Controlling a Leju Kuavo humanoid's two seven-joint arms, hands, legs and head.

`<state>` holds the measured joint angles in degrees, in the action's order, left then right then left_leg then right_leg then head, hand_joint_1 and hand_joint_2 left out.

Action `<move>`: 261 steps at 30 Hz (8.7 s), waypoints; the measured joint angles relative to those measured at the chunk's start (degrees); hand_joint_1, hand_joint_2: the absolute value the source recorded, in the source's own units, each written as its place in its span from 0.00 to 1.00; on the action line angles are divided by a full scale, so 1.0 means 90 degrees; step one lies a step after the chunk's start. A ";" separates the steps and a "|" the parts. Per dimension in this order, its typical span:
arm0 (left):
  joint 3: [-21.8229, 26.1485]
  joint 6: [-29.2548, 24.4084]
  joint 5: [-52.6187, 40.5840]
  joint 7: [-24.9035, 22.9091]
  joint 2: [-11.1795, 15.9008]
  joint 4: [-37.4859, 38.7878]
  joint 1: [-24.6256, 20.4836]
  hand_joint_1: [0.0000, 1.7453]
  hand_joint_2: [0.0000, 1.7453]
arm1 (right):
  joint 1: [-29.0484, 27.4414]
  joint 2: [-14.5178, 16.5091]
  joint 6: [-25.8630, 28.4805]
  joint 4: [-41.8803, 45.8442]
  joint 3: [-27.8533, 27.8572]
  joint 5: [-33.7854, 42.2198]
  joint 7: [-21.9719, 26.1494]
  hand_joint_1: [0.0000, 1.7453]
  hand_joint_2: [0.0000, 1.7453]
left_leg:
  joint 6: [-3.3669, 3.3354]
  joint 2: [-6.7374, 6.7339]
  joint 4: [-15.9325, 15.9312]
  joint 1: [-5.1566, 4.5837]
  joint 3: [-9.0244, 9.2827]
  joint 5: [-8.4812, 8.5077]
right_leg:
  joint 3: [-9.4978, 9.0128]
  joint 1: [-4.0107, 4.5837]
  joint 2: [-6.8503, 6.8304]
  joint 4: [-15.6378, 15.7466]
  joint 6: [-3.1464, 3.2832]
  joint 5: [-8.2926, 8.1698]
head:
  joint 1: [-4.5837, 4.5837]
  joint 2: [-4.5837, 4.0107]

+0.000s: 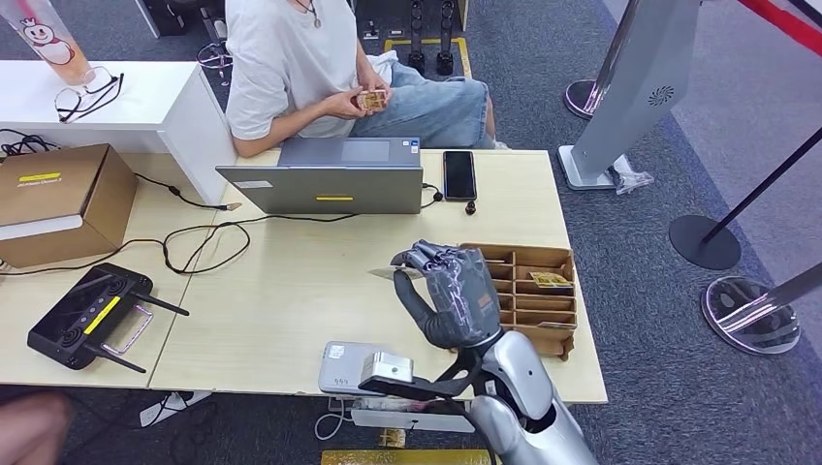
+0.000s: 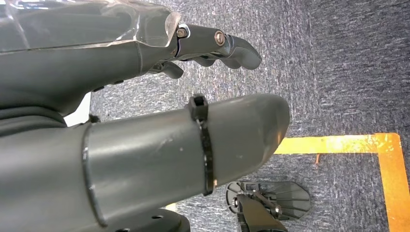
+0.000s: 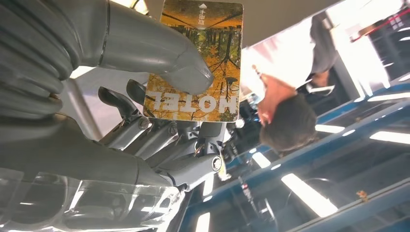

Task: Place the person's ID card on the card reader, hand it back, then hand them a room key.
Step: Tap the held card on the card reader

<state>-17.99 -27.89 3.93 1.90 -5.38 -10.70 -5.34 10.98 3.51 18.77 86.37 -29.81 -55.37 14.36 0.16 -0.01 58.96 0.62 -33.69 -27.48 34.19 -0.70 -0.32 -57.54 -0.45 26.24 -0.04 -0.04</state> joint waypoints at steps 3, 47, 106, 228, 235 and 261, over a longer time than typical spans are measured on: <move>0.0000 0.0007 -0.0005 -0.0002 0.0000 -0.0001 0.0000 0.00 0.00 | 0.0001 -0.0004 -0.0121 0.0002 -0.0056 0.0156 0.0041 1.00 1.00 | 0.0000 0.0000 0.0000 0.0000 0.0000 0.0000 | 0.0000 0.0000 0.0000 0.0000 0.0000 0.0000 | -0.0001 0.0000; 0.0005 0.0039 -0.0058 -0.0077 0.0002 -0.0001 -0.0012 0.00 0.00 | 0.0340 -0.0004 -0.1748 -0.0653 -0.0324 0.2096 0.0352 1.00 1.00 | 0.0000 0.0000 0.0000 0.0000 0.0000 0.0000 | 0.0000 0.0000 0.0000 0.0000 0.0000 0.0000 | 0.0000 0.0000; 0.0005 0.0094 -0.0219 0.0852 0.0031 0.0001 0.0279 0.00 0.00 | 0.0225 -0.0052 -0.2889 -0.1251 -0.0330 0.3986 0.0262 1.00 1.00 | 0.0000 0.0000 0.0000 0.0000 -0.0001 0.0000 | 0.0000 0.0000 0.0001 0.0000 0.0000 0.0000 | 0.0000 0.0000; -0.0012 0.0206 -0.0663 -0.0430 -0.0078 -0.0001 -0.0159 0.00 0.00 | 0.1130 0.0715 -0.1809 -0.4899 -0.0599 0.4830 -0.0516 1.00 1.00 | 0.0001 0.0000 0.0001 -0.0001 0.0001 0.0002 | -0.0001 -0.0001 0.0001 0.0000 0.0001 -0.0002 | 0.0000 0.0000; -0.0012 0.0206 -0.0665 -0.0440 -0.0086 -0.0001 -0.0191 0.00 0.00 | 0.1181 0.0715 -0.1794 -0.5024 -0.0614 0.4817 -0.0525 1.00 1.00 | 0.0001 0.0000 0.0001 0.0001 0.0002 0.0002 | 0.0000 0.0000 0.0001 0.0000 0.0001 -0.0002 | 0.0000 0.0000; -0.0012 0.0206 -0.0704 -0.0534 -0.0090 -0.0001 -0.0218 0.00 0.00 | 0.1321 0.0763 -0.1177 -0.5331 -0.1012 0.3869 -0.0736 1.00 1.00 | 0.0001 0.0000 0.0001 0.0000 0.0002 0.0002 | -0.0001 0.0000 0.0001 0.0000 0.0001 -0.0002 | 0.0000 0.0000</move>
<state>-18.10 -26.03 -2.40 -2.91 -6.19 -10.71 -7.30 22.87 10.38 8.17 38.39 -38.92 -20.55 7.74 0.17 -0.02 58.97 0.62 -33.67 -27.47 34.18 -0.70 -0.31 -57.54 -0.44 26.22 -0.04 -0.04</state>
